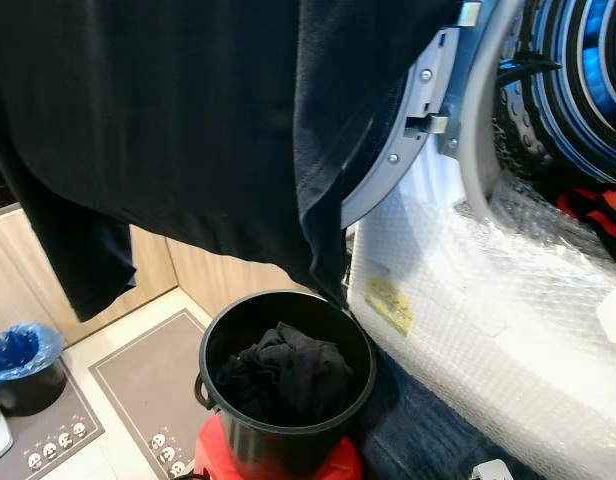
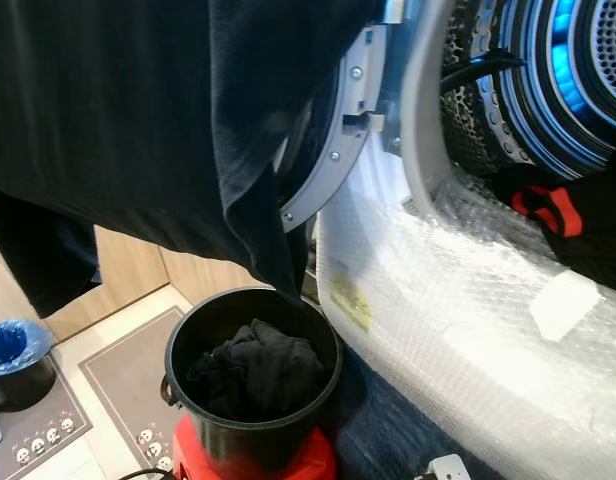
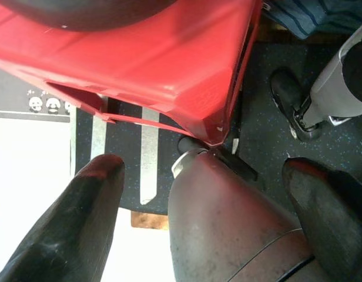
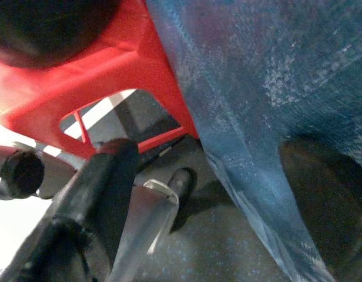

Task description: Clothes washing

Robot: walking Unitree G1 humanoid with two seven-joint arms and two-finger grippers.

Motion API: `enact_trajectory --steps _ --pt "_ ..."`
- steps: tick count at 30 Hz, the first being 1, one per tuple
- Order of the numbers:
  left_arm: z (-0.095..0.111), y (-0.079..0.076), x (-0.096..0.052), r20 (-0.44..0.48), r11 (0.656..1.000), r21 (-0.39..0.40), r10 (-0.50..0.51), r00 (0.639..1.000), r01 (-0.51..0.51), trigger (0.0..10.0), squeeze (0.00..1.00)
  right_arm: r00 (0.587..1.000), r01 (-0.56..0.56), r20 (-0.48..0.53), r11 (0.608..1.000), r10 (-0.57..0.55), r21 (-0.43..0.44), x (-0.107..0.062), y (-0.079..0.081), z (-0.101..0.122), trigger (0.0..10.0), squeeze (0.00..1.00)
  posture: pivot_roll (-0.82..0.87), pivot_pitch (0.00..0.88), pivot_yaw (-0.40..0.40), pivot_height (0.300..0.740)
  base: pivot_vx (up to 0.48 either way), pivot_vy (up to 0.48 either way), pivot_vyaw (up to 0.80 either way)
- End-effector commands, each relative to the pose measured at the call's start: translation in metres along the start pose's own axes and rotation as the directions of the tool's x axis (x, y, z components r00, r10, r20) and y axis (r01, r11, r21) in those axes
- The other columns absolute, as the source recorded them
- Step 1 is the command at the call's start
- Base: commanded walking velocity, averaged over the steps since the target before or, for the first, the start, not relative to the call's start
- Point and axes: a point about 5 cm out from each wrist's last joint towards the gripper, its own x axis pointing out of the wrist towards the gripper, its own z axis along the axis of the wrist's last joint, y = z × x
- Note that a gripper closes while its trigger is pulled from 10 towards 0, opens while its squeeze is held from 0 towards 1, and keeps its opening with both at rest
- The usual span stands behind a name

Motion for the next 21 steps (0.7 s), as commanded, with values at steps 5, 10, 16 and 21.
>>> enact_trajectory --steps 5,10,16,21 --pt "-0.001 0.008 -0.002 0.033 0.997 -0.074 0.02 0.999 -0.017 10.0 0.0 0.998 0.068 -0.001 0.998 -0.068 0.004 0.012 0.019 -0.009 10.0 0.0 -0.08 0.0 0.015 0.74 0.0 0.0 0.0" --pt "0.002 0.012 -0.002 0.058 0.997 -0.069 0.04 0.998 -0.036 10.0 0.0 0.994 0.113 -0.006 0.993 -0.113 0.028 0.018 0.033 -0.017 10.0 0.0 -0.06 0.0 0.024 0.74 0.0 0.0 0.0" --pt "0.006 0.014 -0.002 0.089 0.981 -0.193 0.031 0.996 -0.013 10.0 0.0 0.988 0.155 -0.016 0.987 -0.155 0.04 0.022 0.042 -0.023 10.0 0.0 -0.06 0.0 0.034 0.74 0.0 0.0 0.0" --pt "0.013 0.019 -0.002 0.11 0.983 -0.182 0.055 0.992 -0.035 10.0 0.0 0.986 0.165 0.002 0.986 -0.165 -0.013 0.027 0.053 -0.019 10.0 0.0 -0.07 0.0 0.039 0.74 0.0 0.0 0.0"
